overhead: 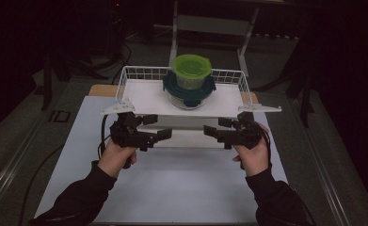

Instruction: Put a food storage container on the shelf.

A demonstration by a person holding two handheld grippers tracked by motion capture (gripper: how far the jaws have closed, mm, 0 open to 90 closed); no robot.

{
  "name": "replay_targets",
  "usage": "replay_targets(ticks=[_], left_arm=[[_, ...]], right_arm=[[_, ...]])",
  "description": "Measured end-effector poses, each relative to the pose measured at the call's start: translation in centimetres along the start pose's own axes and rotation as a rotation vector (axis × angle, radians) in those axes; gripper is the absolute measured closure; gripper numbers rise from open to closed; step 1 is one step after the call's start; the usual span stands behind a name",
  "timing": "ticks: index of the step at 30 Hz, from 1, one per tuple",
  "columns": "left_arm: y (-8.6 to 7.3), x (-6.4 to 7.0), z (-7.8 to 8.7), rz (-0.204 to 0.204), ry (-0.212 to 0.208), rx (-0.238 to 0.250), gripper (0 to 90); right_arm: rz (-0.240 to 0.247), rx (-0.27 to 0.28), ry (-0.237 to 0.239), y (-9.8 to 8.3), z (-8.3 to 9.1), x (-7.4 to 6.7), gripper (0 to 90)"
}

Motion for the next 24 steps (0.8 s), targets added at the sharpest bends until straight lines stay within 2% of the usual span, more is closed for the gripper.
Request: replay_targets(ticks=[3,4,5,6,12,15,18,24], left_arm=[[-1.7,0.3,-0.2,-0.023,-0.007,-0.028,11.7],[-1.7,0.3,-0.2,-0.023,-0.007,-0.028,11.6],[-3.0,0.5,-0.5,-0.032,-0.012,-0.059,11.6],[-3.4,0.6,-0.5,-0.035,-0.012,-0.062,11.6],[-5.9,0.8,-0.8,-0.037,-0.024,-0.094,11.7],[-7.0,0.7,-0.8,-0.023,-0.032,-0.1,11.7],[-8.1,0.8,-0.6,-0.046,-0.019,-0.114,11.6],[-10.0,0.6,0.0,-0.054,-0.018,-0.11,11.6]], right_arm=[[0.012,0.004,0.008,-1.4,-0.1,0.0,21.2],[0.012,0.004,0.008,-1.4,-0.1,0.0,21.2],[0.018,0.002,0.007,-1.8,-0.1,-0.1,21.2],[0.032,0.0,0.005,-2.9,-0.2,-0.2,21.2],[0.046,-0.009,0.019,-5.5,-0.7,-0.5,21.0],[0.053,-0.02,0.021,-6.8,-1.0,-0.4,21.0],[0.054,-0.028,0.014,-8.0,-1.2,-0.3,21.1],[0.052,-0.051,0.019,-10.3,-1.6,0.4,20.1]])
Point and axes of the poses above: each handheld gripper's, and its own axes: z roughly backward along the jaws, y roughly out of its top, x roughly to its right, the point moved 2 cm from there along -z, roughly forward along the jaws, and after that the axes turned 5 degrees about -y, right-handed, at the moved point
